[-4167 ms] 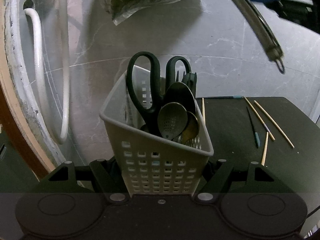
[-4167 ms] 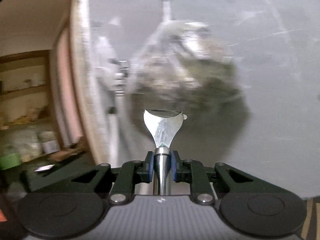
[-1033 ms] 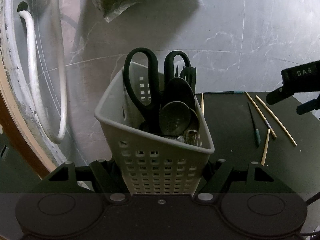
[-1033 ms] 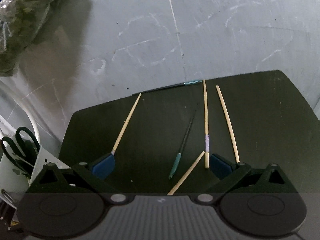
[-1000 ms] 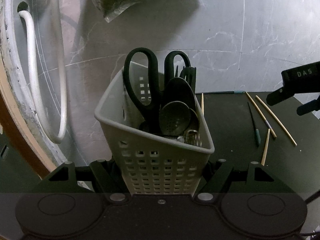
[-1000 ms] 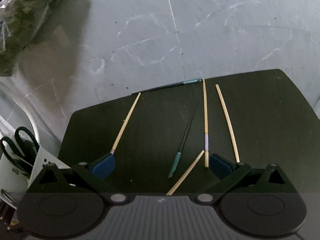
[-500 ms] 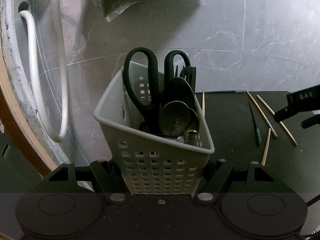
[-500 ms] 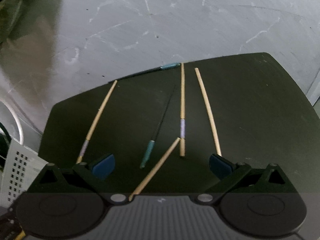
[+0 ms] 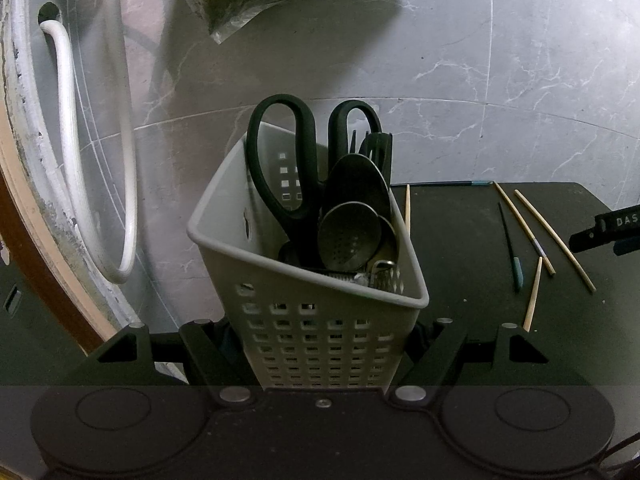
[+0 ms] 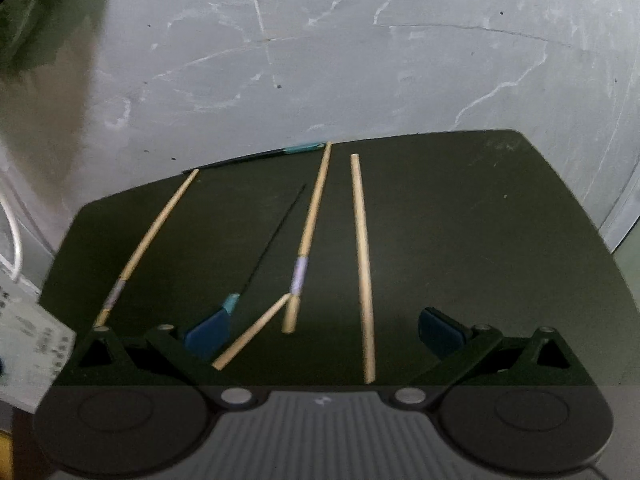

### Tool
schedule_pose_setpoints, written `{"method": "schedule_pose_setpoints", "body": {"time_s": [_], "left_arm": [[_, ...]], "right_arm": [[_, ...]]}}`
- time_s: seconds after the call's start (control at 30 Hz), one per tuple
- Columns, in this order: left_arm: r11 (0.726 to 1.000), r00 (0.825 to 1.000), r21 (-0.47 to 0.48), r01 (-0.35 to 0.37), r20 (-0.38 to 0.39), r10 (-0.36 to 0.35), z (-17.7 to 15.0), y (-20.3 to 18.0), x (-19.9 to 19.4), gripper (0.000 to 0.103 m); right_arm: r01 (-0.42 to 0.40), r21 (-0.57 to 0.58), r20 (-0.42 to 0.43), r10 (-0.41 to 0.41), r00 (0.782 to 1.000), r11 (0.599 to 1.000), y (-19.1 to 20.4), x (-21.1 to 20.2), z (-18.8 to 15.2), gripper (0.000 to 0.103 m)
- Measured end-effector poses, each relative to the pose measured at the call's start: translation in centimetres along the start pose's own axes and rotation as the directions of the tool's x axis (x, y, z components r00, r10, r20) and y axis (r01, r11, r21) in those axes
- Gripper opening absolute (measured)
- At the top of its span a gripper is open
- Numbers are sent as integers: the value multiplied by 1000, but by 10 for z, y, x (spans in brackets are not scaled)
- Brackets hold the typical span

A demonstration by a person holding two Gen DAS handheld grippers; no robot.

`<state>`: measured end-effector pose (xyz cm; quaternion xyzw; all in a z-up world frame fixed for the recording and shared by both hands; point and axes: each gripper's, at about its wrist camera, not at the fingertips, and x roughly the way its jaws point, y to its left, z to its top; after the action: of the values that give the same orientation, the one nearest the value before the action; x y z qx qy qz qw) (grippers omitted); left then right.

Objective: Organize utensils
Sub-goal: 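Open the right gripper and move it back over the chopsticks, then lower the right gripper onto two wooden chopsticks and close it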

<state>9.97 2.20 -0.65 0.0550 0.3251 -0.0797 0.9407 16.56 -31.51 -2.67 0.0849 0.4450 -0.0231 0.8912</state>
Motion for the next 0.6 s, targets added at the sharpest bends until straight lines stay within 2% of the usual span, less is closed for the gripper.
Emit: {"method": "schedule_pose_setpoints", "body": {"time_s": [0.3, 0.4, 0.6], "left_arm": [[1000, 1000, -1, 0, 0, 0, 0, 0, 0, 76], [1000, 1000, -1, -1, 0, 1, 0, -1, 0, 76], [1000, 1000, 0, -1, -2, 1, 0, 0, 0, 76]], "right_arm": [[102, -45, -18, -102, 995, 994, -31, 38, 36, 103], [171, -61, -50, -174, 983, 983, -32, 53, 43, 103], [150, -107, -45, -155, 987, 983, -25, 65, 48, 103]]}}
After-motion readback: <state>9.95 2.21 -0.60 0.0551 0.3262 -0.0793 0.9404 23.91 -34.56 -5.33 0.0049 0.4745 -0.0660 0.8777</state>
